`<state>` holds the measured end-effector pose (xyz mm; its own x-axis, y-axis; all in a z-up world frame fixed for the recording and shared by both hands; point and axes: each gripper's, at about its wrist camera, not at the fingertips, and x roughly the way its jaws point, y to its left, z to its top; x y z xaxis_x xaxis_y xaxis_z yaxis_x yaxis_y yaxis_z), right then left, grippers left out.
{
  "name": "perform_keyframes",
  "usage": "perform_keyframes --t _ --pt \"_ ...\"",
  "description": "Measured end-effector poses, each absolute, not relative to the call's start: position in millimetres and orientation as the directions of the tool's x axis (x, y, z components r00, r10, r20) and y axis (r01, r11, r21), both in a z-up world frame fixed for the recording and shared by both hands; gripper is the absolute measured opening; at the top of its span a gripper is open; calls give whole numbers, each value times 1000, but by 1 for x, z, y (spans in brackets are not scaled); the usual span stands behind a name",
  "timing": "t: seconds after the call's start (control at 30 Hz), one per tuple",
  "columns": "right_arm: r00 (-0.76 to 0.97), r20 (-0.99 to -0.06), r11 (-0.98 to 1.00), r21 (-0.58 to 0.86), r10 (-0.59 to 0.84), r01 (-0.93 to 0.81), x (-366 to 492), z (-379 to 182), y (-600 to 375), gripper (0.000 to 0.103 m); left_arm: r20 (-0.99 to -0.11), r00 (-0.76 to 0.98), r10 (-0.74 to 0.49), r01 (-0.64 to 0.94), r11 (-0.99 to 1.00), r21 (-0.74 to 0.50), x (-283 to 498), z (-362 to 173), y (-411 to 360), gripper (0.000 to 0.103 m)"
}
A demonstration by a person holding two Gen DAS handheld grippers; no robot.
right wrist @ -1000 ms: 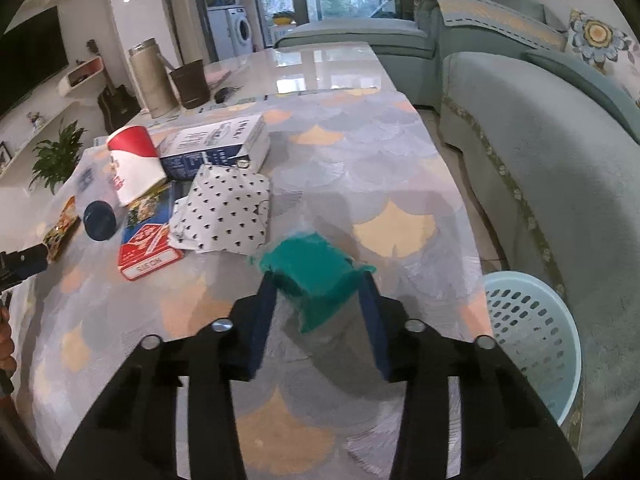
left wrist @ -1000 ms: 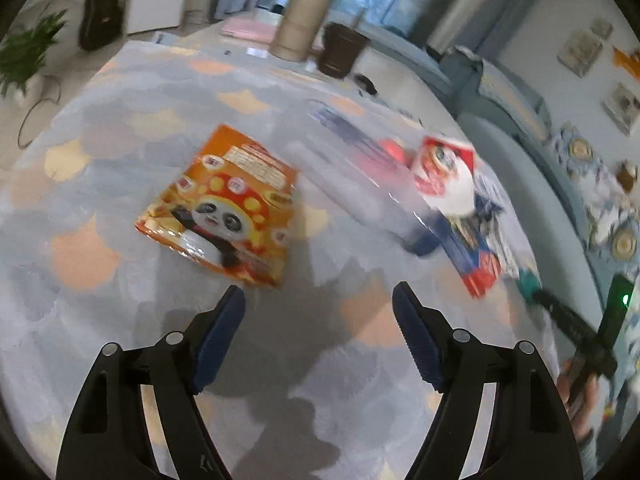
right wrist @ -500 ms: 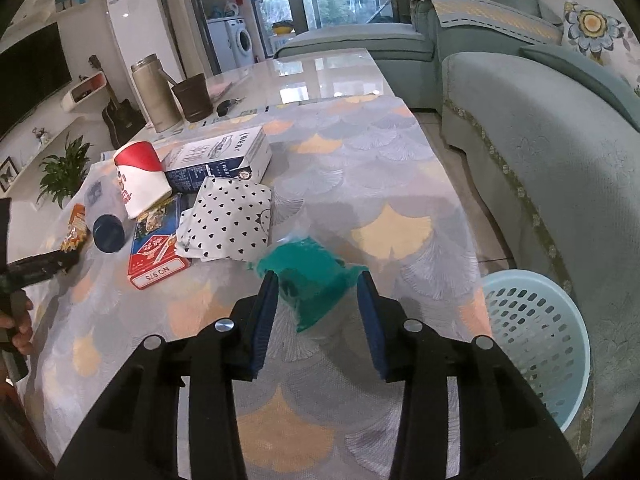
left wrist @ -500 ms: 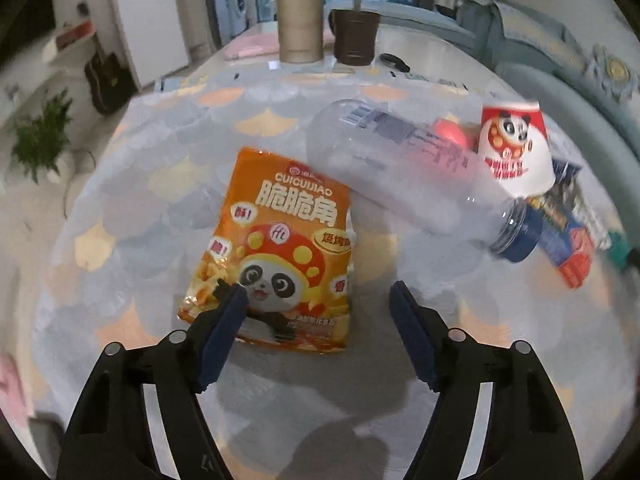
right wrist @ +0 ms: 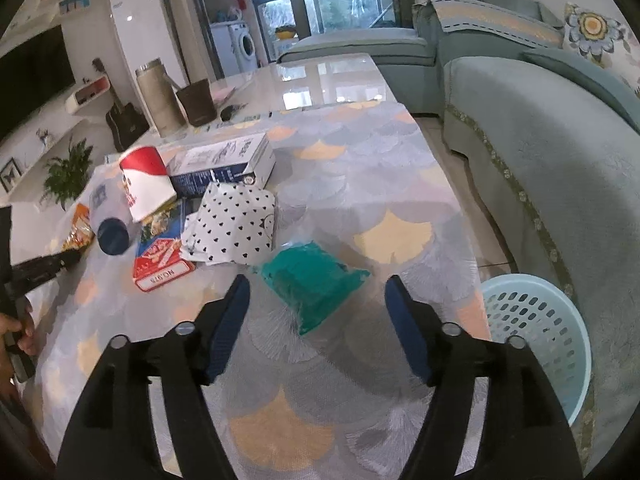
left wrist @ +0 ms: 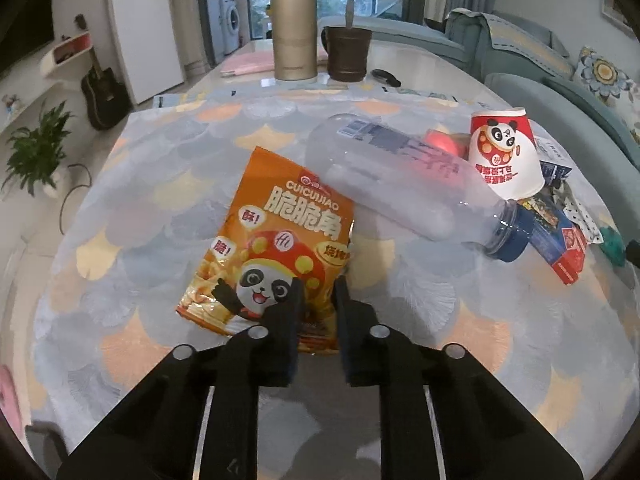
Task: Collect trash
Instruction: 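Grasp the panda snack bag with the left tool while the right tool lifts the teal sponge, then carry the snack bag and sponge over the blue basket and open both tools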
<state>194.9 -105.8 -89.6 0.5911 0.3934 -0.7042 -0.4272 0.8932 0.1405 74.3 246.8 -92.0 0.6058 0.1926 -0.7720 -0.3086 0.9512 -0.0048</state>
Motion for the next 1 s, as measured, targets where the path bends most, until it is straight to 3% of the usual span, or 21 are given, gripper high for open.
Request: perform_keyframes --t 0.2,0.23,0.3,0.4,0.43,0.5,0.6,1.0 --pt "562 -751 899 93 346 -429 208 -96 -94 72 -748 644 161 -314 947 -66 67 -86 249 4" --pt "575 -745 898 73 339 -434 207 -95 -91 74 -743 652 149 -311 947 -84 65 -84 250 4" --pt "612 -732 899 4 301 -437 208 -93 -83 89 -733 670 119 -304 945 -124 64 -79 252 3" --pt "596 -736 889 15 321 -459 213 -94 -81 89 -707 701 93 -293 941 -167 62 -67 254 2" --pt "590 -739 886 20 325 -463 214 -94 -81 87 -696 714 80 -286 940 -184 61 -62 253 2" --pt "567 -753 878 31 334 -477 214 -97 -81 66 -684 726 69 -276 941 -198 60 -56 253 1" --pt "560 -761 880 30 327 -474 215 -98 -80 47 -663 748 48 -258 940 -223 58 -45 251 0" --pt "674 -646 921 128 358 -367 185 -57 -140 42 -480 872 -91 -76 945 -317 49 37 215 0"
